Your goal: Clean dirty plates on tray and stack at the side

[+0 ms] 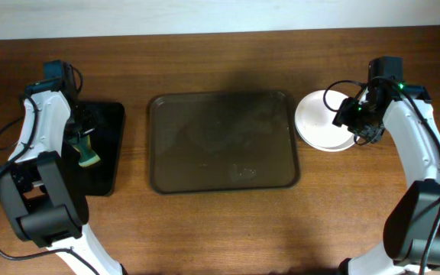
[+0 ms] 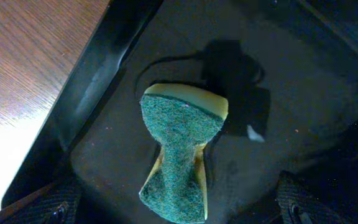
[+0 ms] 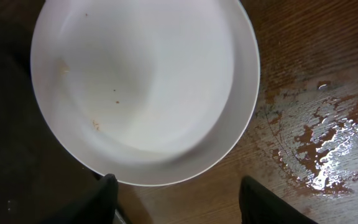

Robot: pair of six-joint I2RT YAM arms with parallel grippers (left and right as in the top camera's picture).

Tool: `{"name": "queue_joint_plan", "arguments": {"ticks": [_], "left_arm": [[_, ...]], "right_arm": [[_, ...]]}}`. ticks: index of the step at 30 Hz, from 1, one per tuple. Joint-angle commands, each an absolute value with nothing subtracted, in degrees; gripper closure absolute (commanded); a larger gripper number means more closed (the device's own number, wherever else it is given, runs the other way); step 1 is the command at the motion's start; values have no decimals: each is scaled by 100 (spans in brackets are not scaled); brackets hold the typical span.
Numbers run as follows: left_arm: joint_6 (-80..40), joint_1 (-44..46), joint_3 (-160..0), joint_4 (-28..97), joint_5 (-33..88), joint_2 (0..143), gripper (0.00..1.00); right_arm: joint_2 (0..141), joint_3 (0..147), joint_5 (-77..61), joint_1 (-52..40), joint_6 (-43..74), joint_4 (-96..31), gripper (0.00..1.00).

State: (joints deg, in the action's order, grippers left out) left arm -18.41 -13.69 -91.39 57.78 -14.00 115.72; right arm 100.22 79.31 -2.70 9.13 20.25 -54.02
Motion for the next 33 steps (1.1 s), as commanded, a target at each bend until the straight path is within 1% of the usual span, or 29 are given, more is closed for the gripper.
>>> {"name": "queue_joint_plan", "arguments": {"ticks": [1,6,9,10,11,13,16,19,24,26,28,33], "left_arm": [[-1865,-1415,-9122,5767,-1422,11485,1],[-1863,-1415,-9122,5767,-1422,11485,1],[-1863,-1415,-9122,5767,-1422,11485,1],[-1863,-1415,-9122,5767,-1422,11485,1],[-1865,-1415,-9122,5769,-1422,11485,1],[-1863,-1415,-9122,5767,-1422,11485,1],[-1863,-1415,-9122,5769,-1422,11485,1],[-1863,-1415,-9122,5769,-1422,11485,1],[-1863,-1415,-9122,5767,-1422,11485,1],[-1863,-1415,-9122,5769,-1422,11485,1],[-1863,-1415,-9122,5769,-1422,11485,1],[-1863,-1415,-9122,5767,-1422,11485,1]], "right_arm": [[9421,7918,-255,897,1970,-5437,37],[8368,7918,-130,902,1970,-5763,37],[7271,7918,-132,902,1973,-6307,36],[6910,7918,-154,902,1973,-6447,32],[6558,7918,-270,902,1973,-6578,3],[5924,7918,-725,902,1975,-6829,2],[5153,7918,-703,902,1973,-6842,2],[4917,7918,-486,902,1922,-6886,2],[4755,7865,-491,902,1402,-6869,2],[4436,7509,-416,801,1304,-6342,2],[3874,6683,-333,534,1028,-5299,2],[2403,4219,-303,224,1033,-3041,2]]}}
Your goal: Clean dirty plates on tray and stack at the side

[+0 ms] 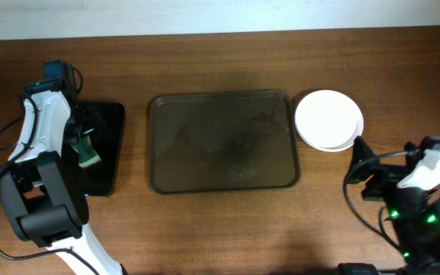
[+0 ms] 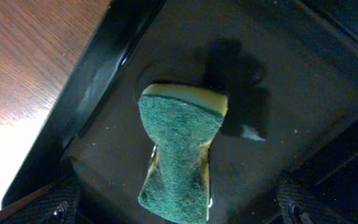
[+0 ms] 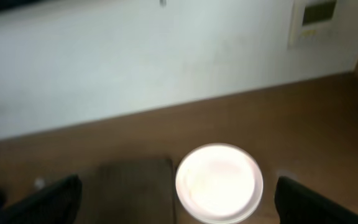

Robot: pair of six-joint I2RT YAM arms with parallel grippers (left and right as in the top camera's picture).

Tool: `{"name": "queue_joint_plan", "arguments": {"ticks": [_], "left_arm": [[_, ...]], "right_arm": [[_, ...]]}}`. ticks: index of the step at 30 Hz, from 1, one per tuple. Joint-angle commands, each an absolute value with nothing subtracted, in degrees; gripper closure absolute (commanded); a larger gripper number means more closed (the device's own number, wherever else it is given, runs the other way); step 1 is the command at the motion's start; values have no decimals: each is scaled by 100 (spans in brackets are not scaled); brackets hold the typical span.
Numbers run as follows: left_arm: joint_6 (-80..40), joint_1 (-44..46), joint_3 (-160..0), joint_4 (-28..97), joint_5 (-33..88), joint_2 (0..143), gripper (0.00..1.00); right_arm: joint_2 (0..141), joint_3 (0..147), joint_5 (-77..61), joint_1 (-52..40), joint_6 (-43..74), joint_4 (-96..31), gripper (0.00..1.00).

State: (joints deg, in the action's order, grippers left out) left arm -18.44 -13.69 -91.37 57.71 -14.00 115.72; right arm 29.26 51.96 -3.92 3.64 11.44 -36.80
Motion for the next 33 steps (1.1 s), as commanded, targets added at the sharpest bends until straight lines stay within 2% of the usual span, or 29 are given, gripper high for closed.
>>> {"name": "queue_joint_plan", "arguments": {"ticks": [1,4,7,16,19,21,33], "left_arm": [[-1863,-1415,-9122,5769,-1422,11485,1],[-1863,-1415,-9122,5767,-1422,11485,1],[-1863,-1415,-9122,5767,-1422,11485,1],[-1865,-1415,-9122,5767,-1422,11485,1],[-1863,-1415,-9122,5769,-1422,11485,1],[-1863,-1415,-9122,5767,-1422,11485,1],[-1863,-1415,-9122,5767,-1422,11485,1]], "right_arm": [[2211,3865,-301,187,1033,-2764,2],[1411,2379,-298,47,1035,-1485,2],[950,1503,-294,-25,1033,-572,2],[202,23,8,-165,1035,493,2],[104,32,5,-165,1033,217,1],[23,36,10,-167,1033,-519,2],[73,32,-38,-165,1033,-454,2]]}}
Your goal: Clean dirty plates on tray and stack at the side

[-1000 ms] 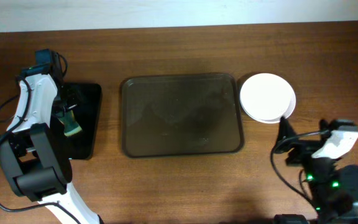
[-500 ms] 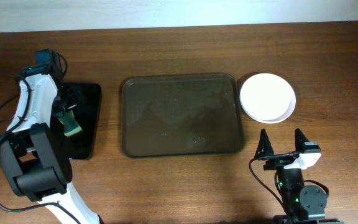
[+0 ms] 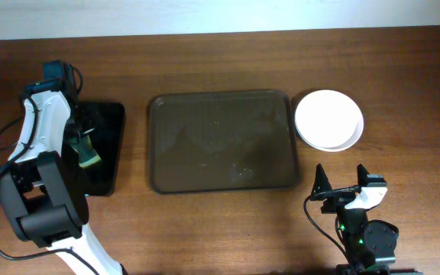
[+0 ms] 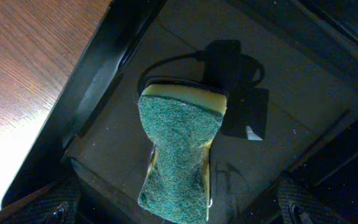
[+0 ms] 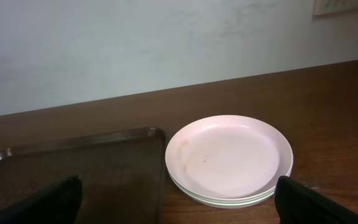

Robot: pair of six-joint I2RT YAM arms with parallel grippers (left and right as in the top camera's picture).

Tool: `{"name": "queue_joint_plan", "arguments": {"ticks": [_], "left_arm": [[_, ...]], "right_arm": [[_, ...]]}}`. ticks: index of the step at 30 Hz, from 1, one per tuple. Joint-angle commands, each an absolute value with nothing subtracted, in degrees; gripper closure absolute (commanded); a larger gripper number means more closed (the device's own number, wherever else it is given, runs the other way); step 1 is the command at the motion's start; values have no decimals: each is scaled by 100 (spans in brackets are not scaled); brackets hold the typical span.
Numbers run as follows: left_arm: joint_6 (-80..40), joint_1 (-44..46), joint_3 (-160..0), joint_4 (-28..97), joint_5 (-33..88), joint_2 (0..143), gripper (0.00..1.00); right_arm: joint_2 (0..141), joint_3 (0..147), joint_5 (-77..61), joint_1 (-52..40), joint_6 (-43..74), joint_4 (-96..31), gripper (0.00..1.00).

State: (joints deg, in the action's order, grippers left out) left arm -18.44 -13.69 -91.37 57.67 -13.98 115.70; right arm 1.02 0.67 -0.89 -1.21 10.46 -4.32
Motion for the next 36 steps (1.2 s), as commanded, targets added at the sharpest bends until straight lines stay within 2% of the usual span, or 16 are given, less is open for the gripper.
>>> {"name": "queue_joint_plan", "arguments": {"ticks": [1,7,10,20,23,30,36], "left_arm": [[-1863,-1415,-9122,5767,-1422,11485,1],[-1863,-1420,-9122,5769,-1437,11236,1],[-1863,-1345,-9122,5767,-1437,10409,1],[-1837,-777,-8886,5734,-1780,6357,1],[-1476,-777,-7994,4779,-1496,5500,1],[-1271,-635,-3889,1081,-821,3487,1],[-1052,-563,-1468,-792,-838,2156,1]], "right_arm": [[73,32,-36,-165,1033,-454,2],[73,32,-38,-165,1033,-454,1],[73,32,-38,-165,1033,-454,2],[73,32,-36,-165,1033,-454,2],[73,32,-36,-165,1033,-454,2],[73,32,-36,-165,1033,-454,2],[73,32,-36,-165,1033,-454,2]]}}
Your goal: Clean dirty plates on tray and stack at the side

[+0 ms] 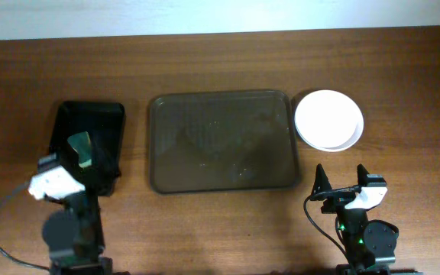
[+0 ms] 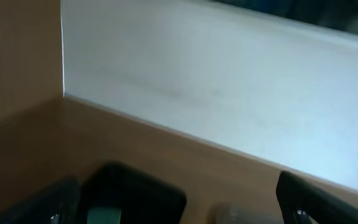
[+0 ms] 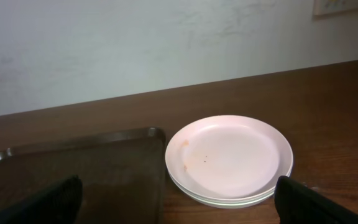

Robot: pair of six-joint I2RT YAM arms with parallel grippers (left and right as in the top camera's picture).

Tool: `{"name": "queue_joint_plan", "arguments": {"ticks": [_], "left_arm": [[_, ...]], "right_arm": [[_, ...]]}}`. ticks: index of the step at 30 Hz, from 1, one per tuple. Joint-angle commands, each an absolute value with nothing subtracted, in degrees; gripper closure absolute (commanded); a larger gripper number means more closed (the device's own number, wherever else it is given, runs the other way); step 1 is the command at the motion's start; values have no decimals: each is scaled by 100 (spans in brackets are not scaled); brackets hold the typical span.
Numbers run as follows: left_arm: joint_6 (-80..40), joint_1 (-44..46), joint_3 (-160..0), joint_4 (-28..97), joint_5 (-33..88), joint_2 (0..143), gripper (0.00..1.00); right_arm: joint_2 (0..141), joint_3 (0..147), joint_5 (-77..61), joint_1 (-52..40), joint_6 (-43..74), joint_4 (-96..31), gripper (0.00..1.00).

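Note:
Two or three white plates (image 1: 328,120) are stacked on the table right of the brown tray (image 1: 220,141), which holds no plates. The top plate (image 3: 229,155) shows a few small specks. A green and yellow sponge (image 1: 81,149) lies in the small black tray (image 1: 105,122) at the left. My left gripper (image 2: 179,211) is open and empty, back at the table's front edge, its view blurred. My right gripper (image 3: 179,208) is open and empty, low at the front edge and facing the plates.
The left arm (image 1: 52,183) sits at the front left, just before the black tray. The right arm (image 1: 365,195) sits at the front right, before the plates. A pale wall stands behind the table's far edge.
My left gripper was shut on the sponge over the black tray. Now the sponge lies loose in that tray and the gripper is open at the front edge. The right arm has not moved.
At first my right gripper hung open right over the stacked plates while the left held the sponge above the black tray. The right arm then stood further back, and then low at the front edge. Now the left has let the sponge go and stands back too.

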State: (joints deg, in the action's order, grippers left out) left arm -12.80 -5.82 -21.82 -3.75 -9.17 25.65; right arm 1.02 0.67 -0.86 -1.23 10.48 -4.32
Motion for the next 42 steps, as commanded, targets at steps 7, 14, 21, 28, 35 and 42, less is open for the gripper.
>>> {"name": "queue_joint_plan", "arguments": {"ticks": [7,14,21,28,35,42], "left_arm": [[-333,-561,-51,-1321,-819,915,1],[880,-530,-51,303,-475,141,1],[888,-530,-51,440,-386,30,1],[888,-530,-51,440,-386,30,1],[888,-530,-51,440,-384,30,1],[888,-530,-51,440,-386,30,1]], "right_arm": [[73,32,-36,-165,1033,-454,2],[73,32,-36,-165,1033,-454,2],[73,32,-36,-165,1033,-454,2],[73,32,-36,-165,1033,-454,2],[73,32,-38,-165,1033,-454,2],[73,32,-38,-165,1033,-454,2]]}}
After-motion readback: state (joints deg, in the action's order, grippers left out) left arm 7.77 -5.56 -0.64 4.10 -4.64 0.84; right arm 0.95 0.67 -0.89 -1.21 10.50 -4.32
